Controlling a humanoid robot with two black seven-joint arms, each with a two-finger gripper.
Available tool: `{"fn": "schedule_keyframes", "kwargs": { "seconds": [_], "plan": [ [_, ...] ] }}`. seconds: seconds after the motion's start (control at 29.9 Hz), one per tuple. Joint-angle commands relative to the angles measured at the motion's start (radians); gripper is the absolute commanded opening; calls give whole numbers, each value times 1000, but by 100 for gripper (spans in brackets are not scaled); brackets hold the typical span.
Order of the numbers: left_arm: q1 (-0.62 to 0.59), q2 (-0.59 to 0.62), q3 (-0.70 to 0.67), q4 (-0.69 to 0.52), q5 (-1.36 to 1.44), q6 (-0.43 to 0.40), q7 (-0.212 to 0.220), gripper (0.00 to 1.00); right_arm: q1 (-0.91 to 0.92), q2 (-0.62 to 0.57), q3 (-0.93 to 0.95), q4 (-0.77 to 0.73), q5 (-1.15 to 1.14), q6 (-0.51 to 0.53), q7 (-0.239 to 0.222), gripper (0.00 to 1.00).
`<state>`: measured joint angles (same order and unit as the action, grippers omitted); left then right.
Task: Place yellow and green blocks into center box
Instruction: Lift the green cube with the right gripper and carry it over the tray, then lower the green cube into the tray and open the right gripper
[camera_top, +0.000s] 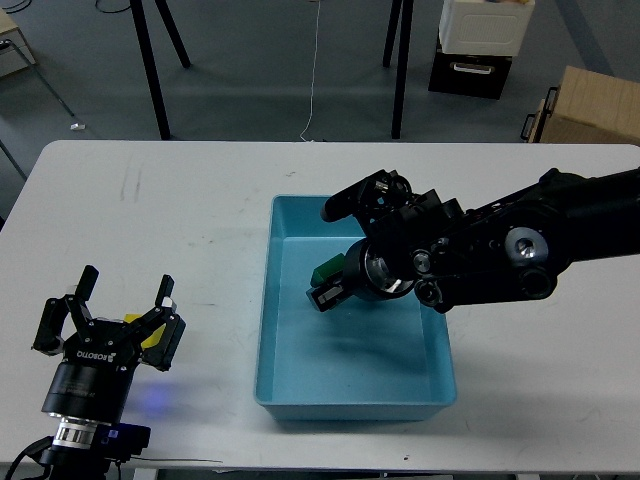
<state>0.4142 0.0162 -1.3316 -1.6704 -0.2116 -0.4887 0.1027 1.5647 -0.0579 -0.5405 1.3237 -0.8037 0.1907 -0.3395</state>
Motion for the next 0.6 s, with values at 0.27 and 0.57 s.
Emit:
{"fn": "schedule_keyframes", "kwargs": {
  "seconds": [0.27,0.57],
  "plan": [
    [-6,2,2,20,1,0,5,100,-20,58,-6,-81,11,-62,-15,100],
    [-34,7,2,20,1,0,6,100,54,-65,239,-243,239,-63,4,100]
  ]
}}
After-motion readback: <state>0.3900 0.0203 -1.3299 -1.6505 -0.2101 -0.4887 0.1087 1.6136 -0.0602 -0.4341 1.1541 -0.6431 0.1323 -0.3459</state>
